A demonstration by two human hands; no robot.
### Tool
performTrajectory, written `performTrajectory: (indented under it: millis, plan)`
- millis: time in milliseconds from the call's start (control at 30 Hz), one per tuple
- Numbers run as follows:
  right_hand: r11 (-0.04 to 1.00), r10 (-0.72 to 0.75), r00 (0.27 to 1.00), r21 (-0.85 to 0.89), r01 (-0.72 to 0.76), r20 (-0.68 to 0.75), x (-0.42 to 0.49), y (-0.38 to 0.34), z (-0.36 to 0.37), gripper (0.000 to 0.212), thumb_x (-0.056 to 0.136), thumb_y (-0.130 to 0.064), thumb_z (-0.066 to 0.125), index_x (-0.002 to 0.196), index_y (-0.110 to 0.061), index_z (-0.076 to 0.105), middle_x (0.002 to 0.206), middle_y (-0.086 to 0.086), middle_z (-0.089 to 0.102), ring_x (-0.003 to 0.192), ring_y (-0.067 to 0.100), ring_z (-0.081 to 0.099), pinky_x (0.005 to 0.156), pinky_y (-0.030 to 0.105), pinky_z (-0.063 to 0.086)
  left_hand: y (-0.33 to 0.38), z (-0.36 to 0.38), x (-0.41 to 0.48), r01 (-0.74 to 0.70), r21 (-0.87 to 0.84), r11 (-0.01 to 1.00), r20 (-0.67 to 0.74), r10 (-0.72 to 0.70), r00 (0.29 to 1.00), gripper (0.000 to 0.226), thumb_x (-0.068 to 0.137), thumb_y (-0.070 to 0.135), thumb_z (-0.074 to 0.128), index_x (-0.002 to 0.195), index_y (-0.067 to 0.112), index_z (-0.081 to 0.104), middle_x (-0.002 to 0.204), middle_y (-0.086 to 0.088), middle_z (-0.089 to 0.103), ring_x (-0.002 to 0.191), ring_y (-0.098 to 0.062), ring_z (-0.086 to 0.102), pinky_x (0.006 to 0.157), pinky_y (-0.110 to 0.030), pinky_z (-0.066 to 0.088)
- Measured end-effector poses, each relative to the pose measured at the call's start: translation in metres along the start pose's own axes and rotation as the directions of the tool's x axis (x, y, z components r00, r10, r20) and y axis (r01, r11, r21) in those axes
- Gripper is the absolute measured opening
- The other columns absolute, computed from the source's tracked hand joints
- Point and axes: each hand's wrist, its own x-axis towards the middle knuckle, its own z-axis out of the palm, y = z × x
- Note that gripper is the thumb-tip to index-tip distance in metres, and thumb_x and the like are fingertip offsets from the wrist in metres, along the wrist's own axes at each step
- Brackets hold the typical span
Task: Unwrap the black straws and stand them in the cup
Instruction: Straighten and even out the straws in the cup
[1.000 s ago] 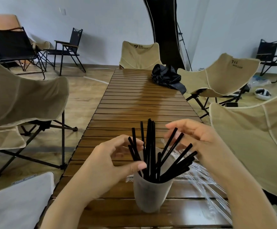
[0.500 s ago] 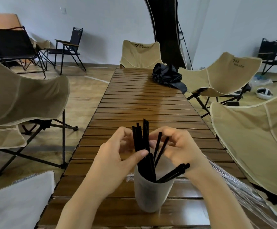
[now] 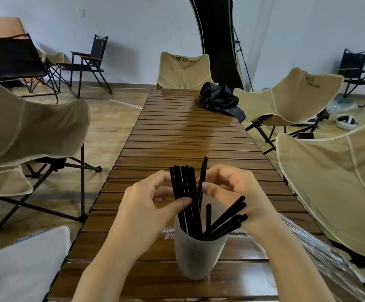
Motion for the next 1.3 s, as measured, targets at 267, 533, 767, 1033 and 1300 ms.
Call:
performTrajectory:
  millis: [267,533,767,1033,1300]
  plan:
    - [0.972,-0.226,0.946,0.014,0.236,-0.234,-0.004,-0.009,-0.015,0.033,0.088,-0.004,0.062,0.099,-0.031,0.046,0.08,0.006,0.07,0.061,0.018,0.06,0.061,0.022,0.051,0.0,0.0,0.0,0.013,0.024,1.0,-0.007,-0.013,1.0,0.024,0.076,0.023,0.073,0.096,0.037,0.068,0.09,0.025,0.07,0.088,0.006,0.064,0.078,-0.006,0.048]
    - [0.923,-0.367,0.88,-0.234,0.305,-0.301,-0.008,-0.011,-0.024,0.033,0.091,0.007,0.051,0.113,-0.015,0.065,0.097,-0.006,0.069,0.074,0.013,0.062,0.071,0.019,0.051,0.0,-0.005,0.0,-0.053,0.048,0.997,-0.001,0.053,0.999,0.017,0.073,0.031,0.072,0.09,0.035,0.07,0.085,0.023,0.07,0.084,0.005,0.064,0.075,-0.006,0.046]
    - [0.874,-0.441,0.724,-0.439,0.21,-0.531,-0.007,0.001,-0.031,0.033,0.084,0.002,0.063,0.113,-0.015,0.067,0.093,-0.004,0.069,0.079,-0.002,0.061,0.071,0.007,0.045,0.001,-0.005,0.0,-0.074,0.038,0.997,0.001,0.074,0.997,0.035,0.061,0.055,0.057,0.088,0.037,0.069,0.083,0.026,0.069,0.084,0.007,0.062,0.072,-0.004,0.044]
    - [0.835,-0.397,0.731,-0.549,0.037,-0.555,-0.003,0.019,-0.041,0.034,0.081,0.006,0.066,0.106,-0.017,0.069,0.081,-0.003,0.061,0.068,-0.006,0.053,0.064,0.002,0.04,-0.001,-0.007,0.0,-0.091,0.055,0.994,-0.001,0.091,0.996,0.024,0.07,0.049,0.057,0.09,0.041,0.067,0.085,0.021,0.069,0.085,0.0,0.063,0.074,-0.009,0.047]
    - [0.849,-0.24,0.642,-0.478,-0.224,-0.728,-0.008,0.027,-0.056,0.016,0.088,-0.01,0.063,0.103,-0.013,0.069,0.083,0.001,0.062,0.072,0.017,0.056,0.069,0.021,0.036,-0.001,-0.007,0.0,-0.108,0.054,0.993,0.002,0.108,0.994,0.026,0.071,0.051,0.057,0.092,0.039,0.068,0.085,0.021,0.069,0.084,0.0,0.063,0.072,-0.007,0.046]
